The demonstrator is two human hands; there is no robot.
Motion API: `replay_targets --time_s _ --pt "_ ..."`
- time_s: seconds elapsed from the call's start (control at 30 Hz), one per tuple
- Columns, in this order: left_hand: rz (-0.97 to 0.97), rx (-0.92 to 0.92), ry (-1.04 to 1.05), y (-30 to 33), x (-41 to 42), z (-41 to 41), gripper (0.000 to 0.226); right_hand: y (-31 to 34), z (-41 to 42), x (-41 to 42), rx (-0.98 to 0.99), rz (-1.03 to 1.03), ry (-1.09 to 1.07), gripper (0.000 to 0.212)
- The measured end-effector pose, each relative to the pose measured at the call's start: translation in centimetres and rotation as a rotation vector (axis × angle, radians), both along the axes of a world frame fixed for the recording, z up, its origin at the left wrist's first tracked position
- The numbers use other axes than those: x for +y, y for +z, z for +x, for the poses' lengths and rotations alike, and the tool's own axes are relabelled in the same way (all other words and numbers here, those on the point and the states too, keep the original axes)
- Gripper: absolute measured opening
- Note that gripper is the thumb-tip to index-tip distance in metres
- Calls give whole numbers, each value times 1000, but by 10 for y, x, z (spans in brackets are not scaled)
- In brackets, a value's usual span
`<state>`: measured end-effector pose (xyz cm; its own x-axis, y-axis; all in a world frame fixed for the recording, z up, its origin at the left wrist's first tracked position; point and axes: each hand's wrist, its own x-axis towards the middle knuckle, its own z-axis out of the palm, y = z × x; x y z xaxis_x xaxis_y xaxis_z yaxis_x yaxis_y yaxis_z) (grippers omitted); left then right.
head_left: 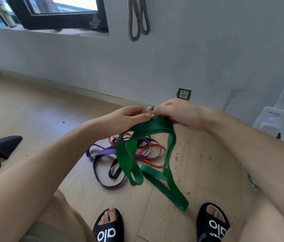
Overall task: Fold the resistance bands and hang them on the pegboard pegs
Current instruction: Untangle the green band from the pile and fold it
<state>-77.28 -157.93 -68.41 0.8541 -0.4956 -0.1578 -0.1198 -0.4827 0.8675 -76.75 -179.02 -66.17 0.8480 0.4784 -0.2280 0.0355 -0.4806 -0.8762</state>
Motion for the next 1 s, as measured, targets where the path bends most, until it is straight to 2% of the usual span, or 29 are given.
replay_targets --time_s 0.13,0.3,0.4,0.47,0.63,0.77,0.9,1.0 --pt "29 43 -20 2 8 -4 36 3 -1 -1 -50 -8 7 33" --pt "-102 90 19 4 10 -7 45 6 2 -1 -85 25 -66 27" --pt "-134 124 38 7 8 -7 53 6 3 -2 -175 -94 -49 28" --pt "-115 140 41 8 8 -5 46 5 5 -3 -220 -166 -48 26" --pt "-112 154 -22 7 7 -2 31 7 6 -7 -246 -147 -79 23" --pt "-133 201 -64 6 6 -4 31 9 6 -10 -271 -128 -132 20" --pt "-8 104 -89 3 1 -6 40 6 6 -10 -280 -167 -145 18" --pt "34 21 -78 3 2 -1 37 9 7 -13 -286 -106 -180 17"
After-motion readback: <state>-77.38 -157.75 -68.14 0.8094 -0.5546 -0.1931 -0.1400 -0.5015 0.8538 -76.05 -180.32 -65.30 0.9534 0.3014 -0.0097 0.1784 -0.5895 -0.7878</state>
